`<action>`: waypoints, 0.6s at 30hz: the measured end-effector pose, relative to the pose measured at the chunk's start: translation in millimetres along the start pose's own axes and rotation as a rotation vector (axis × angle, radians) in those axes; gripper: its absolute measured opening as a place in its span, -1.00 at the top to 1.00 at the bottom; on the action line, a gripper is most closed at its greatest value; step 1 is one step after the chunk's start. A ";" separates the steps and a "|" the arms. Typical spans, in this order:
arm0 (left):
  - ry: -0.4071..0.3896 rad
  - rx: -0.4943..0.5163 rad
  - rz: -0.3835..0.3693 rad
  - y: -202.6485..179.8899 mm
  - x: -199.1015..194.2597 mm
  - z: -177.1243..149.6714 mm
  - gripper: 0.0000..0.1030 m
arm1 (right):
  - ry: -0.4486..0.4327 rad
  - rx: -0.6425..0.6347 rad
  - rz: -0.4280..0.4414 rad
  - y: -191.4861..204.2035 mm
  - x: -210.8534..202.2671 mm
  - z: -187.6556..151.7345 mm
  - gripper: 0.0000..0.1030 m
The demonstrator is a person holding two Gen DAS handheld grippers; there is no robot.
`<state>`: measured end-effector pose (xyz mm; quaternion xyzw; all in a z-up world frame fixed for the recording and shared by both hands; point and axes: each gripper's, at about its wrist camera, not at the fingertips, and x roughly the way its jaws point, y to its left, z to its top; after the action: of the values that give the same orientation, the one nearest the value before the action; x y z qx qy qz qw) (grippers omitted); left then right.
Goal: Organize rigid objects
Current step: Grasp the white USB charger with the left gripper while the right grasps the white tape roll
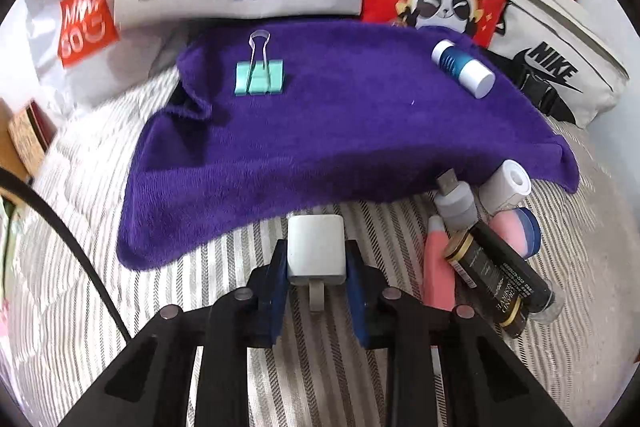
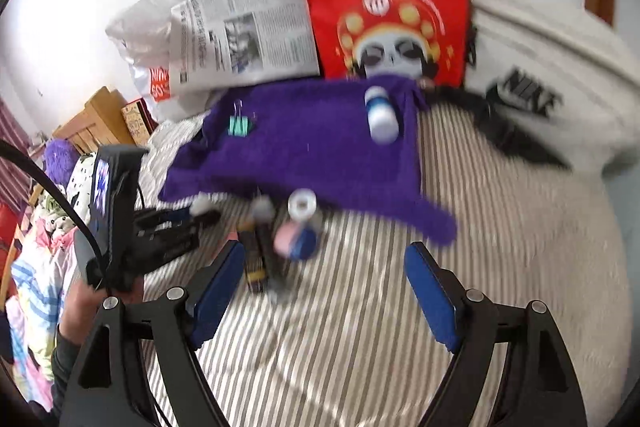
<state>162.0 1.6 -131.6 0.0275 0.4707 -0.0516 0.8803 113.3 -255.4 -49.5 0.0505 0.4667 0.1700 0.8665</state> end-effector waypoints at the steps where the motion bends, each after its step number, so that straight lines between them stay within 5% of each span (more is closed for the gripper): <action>1: -0.005 0.003 0.000 -0.4 0.3 0.0 0.51 | 0.005 -0.005 -0.007 1.5 1.3 -5.2 -0.59; 18: 0.000 -0.010 0.018 37.5 -30.2 -36.6 0.48 | 0.059 -0.020 -0.068 10.0 43.8 -29.4 -0.59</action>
<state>119.5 44.4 -126.9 0.0275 0.4708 -0.0413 0.8809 108.7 -233.2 -98.1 0.0211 0.4916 0.1467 0.8581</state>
